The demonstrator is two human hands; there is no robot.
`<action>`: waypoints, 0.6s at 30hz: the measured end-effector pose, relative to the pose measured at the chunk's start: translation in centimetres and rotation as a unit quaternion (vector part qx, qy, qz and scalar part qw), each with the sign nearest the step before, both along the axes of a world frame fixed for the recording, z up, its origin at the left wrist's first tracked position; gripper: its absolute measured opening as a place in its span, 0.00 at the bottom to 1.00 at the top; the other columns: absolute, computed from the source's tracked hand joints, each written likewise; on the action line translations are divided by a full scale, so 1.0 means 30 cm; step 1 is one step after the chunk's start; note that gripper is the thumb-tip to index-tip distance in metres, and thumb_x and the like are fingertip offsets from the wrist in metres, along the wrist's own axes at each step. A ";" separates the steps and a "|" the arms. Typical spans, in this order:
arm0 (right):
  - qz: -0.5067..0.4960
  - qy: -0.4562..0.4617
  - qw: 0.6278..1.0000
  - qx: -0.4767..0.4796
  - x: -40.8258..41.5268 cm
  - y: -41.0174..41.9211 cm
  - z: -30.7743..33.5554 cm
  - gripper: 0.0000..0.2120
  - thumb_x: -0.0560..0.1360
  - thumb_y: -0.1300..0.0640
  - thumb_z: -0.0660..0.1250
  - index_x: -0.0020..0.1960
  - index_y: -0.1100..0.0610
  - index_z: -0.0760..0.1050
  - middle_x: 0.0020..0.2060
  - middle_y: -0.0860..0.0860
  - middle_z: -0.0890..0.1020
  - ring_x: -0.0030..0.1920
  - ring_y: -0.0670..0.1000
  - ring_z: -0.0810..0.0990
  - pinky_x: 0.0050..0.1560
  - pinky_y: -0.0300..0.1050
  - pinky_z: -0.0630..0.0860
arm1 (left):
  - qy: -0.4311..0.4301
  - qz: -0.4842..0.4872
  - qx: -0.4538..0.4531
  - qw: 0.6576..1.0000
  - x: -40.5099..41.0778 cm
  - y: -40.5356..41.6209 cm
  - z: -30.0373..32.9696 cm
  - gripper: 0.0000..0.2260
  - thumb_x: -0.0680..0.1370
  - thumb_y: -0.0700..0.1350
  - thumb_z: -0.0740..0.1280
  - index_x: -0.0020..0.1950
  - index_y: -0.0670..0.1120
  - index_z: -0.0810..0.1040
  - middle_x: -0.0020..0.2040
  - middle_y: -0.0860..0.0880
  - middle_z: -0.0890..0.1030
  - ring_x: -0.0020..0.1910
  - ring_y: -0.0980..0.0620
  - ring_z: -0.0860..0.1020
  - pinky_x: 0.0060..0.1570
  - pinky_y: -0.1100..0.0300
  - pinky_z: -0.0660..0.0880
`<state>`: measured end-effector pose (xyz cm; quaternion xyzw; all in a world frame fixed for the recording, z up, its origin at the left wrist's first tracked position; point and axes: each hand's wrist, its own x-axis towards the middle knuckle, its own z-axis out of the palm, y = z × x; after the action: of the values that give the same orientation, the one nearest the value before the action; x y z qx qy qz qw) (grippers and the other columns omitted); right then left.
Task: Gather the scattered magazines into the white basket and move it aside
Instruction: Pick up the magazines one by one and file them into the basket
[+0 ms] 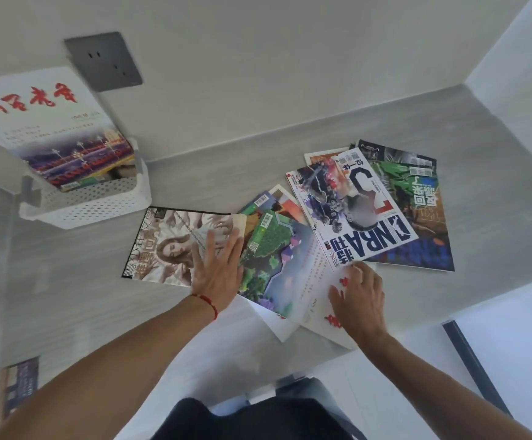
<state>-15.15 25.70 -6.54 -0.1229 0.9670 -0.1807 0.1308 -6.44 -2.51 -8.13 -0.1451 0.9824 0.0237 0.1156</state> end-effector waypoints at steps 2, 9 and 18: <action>-0.055 -0.041 0.997 -0.018 -0.005 -0.004 -0.004 0.26 0.76 0.55 0.70 0.69 0.58 0.63 0.73 0.57 0.62 0.72 0.61 0.62 0.71 0.62 0.66 | 0.020 -0.002 0.030 0.999 0.016 0.002 -0.019 0.33 0.82 0.49 0.61 0.84 0.49 0.48 0.84 0.45 0.46 0.78 0.33 0.60 0.72 0.33 0.66; -0.297 -0.124 0.933 -0.161 -0.034 -0.027 0.031 0.26 0.75 0.58 0.71 0.69 0.54 0.66 0.67 0.56 0.70 0.66 0.59 0.72 0.62 0.55 0.74 | 0.016 -0.039 0.065 0.997 0.010 -0.005 -0.039 0.32 0.83 0.44 0.61 0.83 0.55 0.51 0.83 0.41 0.42 0.79 0.29 0.55 0.74 0.35 0.64; -0.421 -0.210 0.826 -0.312 0.073 0.070 0.088 0.11 0.80 0.55 0.68 0.57 0.61 0.75 0.45 0.57 0.87 0.42 0.56 0.87 0.46 0.57 0.84 | -0.058 -0.078 0.070 0.993 0.037 -0.042 -0.005 0.30 0.84 0.50 0.57 0.82 0.61 0.46 0.83 0.38 0.43 0.80 0.29 0.48 0.78 0.39 0.55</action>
<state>-12.97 27.81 -3.91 0.3027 0.7663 -0.5314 0.1969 -5.32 -3.78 -8.29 -0.0605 0.9784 0.0746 0.1832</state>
